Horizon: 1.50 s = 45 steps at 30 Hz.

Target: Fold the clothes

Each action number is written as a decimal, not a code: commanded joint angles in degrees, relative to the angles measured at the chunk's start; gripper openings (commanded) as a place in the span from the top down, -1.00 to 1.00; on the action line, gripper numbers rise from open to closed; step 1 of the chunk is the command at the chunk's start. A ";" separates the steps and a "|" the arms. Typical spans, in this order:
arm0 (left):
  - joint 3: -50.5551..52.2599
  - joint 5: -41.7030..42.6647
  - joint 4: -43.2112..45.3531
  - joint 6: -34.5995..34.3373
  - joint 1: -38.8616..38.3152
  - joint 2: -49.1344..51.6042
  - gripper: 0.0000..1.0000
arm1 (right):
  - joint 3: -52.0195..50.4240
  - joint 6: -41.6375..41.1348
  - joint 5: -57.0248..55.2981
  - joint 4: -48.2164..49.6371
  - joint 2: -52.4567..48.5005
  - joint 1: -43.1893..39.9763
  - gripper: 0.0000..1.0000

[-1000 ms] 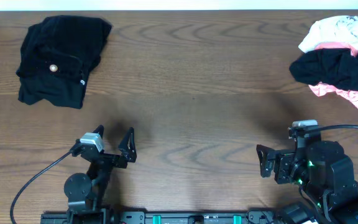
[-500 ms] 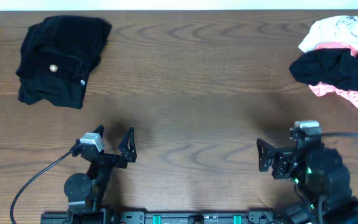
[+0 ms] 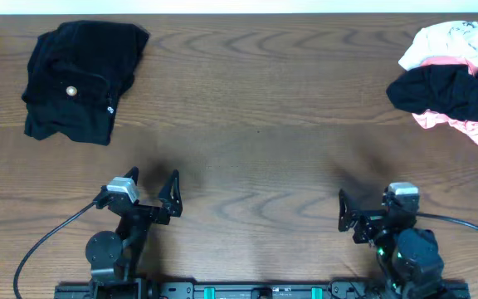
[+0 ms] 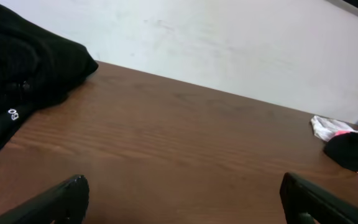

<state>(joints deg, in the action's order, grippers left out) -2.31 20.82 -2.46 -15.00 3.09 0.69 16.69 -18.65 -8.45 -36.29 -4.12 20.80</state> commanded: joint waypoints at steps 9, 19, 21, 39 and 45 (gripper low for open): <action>1.73 0.55 -0.61 0.33 -0.28 -0.35 -0.96 | -9.70 0.48 0.09 12.81 3.80 -0.68 -0.99; 1.73 0.55 -0.59 0.33 -0.28 -0.35 -0.96 | -9.88 0.46 0.11 13.20 3.78 -0.70 -0.99; 1.73 0.55 -0.61 0.33 -0.28 -0.35 -0.96 | -9.88 0.48 0.11 13.20 3.78 -0.70 -0.98; 1.73 0.55 -0.59 0.33 -0.28 -0.35 -0.96 | -9.88 0.46 0.09 13.20 3.78 -0.70 -0.98; 1.73 0.55 -0.59 0.33 -0.28 -0.35 -0.96 | -9.88 0.46 0.11 13.20 3.78 -0.70 -0.99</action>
<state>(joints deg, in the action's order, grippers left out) -2.28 20.82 -2.44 -15.00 3.09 0.69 7.09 -18.65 -8.40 -23.20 -0.73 20.80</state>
